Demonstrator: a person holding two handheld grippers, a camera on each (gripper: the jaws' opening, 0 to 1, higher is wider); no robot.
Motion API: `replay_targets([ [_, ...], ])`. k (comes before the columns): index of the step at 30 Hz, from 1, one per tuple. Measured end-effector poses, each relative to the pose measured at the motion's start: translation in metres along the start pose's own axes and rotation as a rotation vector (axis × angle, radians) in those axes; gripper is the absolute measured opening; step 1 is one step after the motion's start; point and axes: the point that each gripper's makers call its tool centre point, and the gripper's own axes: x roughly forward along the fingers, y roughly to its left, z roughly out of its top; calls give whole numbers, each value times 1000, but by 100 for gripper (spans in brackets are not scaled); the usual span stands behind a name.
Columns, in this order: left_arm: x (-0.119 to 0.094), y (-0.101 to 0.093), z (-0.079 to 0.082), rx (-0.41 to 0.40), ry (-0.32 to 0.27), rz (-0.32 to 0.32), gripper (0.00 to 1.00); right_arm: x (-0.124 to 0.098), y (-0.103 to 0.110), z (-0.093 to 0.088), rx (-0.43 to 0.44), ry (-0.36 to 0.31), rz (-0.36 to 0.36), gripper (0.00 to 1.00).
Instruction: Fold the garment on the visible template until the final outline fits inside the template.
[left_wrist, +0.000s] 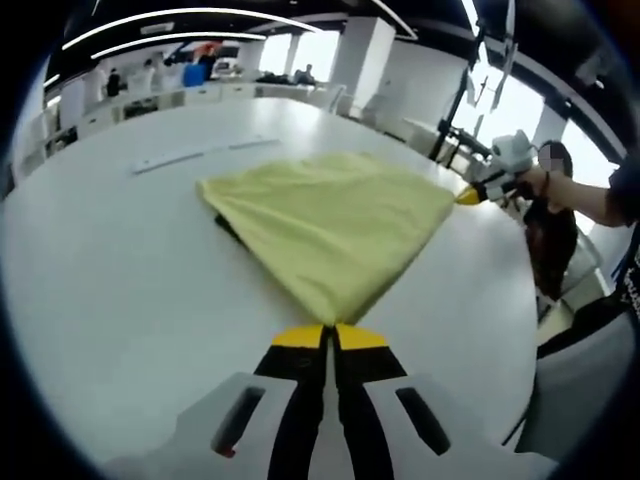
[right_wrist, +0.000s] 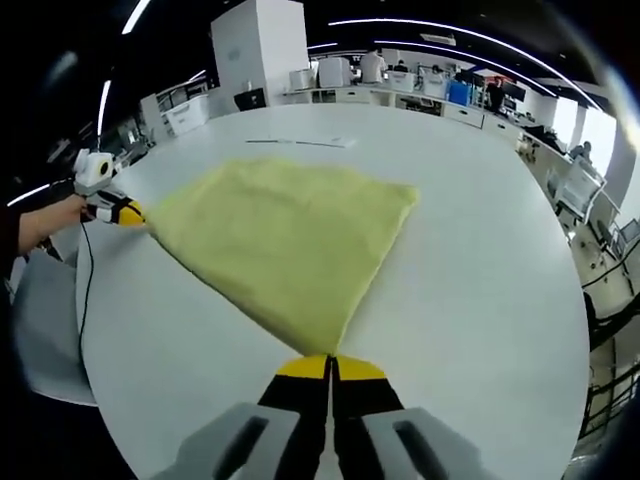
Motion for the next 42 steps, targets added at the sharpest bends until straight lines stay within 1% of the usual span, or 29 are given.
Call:
replay_targets([
  [4, -4, -1, -8, 21, 23, 17, 0, -1, 7, -5, -30, 17, 1, 0],
  [5, -5, -1, -9, 15, 25, 16, 0, -1, 6, -6, -33, 21, 3, 0],
  [9, -9, -7, -12, 3, 10, 17, 0, -2, 5, -9, -31, 22, 4, 0],
  [13, -11, -11, -17, 13, 16, 17, 0, -5, 9, -14, -30, 32, 5, 0],
  [17, -14, -10, -19, -4, 10, 27, 0, -8, 15, -19, -22, 37, 17, 0],
  [20, -15, -9, -20, 1, 14, 38, 0, -9, 17, -20, -16, 38, 23, 0],
  [25, -14, -10, -22, 2, 18, 47, 0, -7, 14, -20, -11, 34, 19, 0],
  [27, -14, -10, -23, 16, 17, 49, 0, -6, 12, -19, -3, 30, 11, 0],
  [29, -15, -6, -21, 18, 10, 56, 0, -5, 11, -17, 16, 22, 2, 0],
  [31, -16, -5, -19, -9, -7, 69, 0, -5, 13, -16, 22, 18, 7, 0],
  [33, -17, -5, -19, -28, -11, 74, 0, -6, 14, -17, 19, 23, 8, 0],
  [36, -18, -7, -20, -15, -15, 73, 0, -7, 14, -18, 25, 19, 8, 0],
  [37, -18, -5, -22, -21, -10, 80, 0, -7, 13, -19, 29, 15, 5, 0],
  [38, -19, -1, -23, -37, -4, 113, 0, -7, 11, -19, 45, 14, -13, 0],
  [39, -21, 4, -26, -5, 19, 135, 3, -8, 7, -20, 58, 19, -37, 0],
  [40, -21, 2, -25, -4, 8, 131, 11, -9, 4, -16, 81, -2, -55, 2],
  [41, -24, 1, -23, -22, -5, 133, 20, -11, 5, -15, 118, -7, -52, 8],
  [42, -27, 0, -20, -39, -19, 129, 28, -14, 7, -10, 153, -28, -43, 15],
])
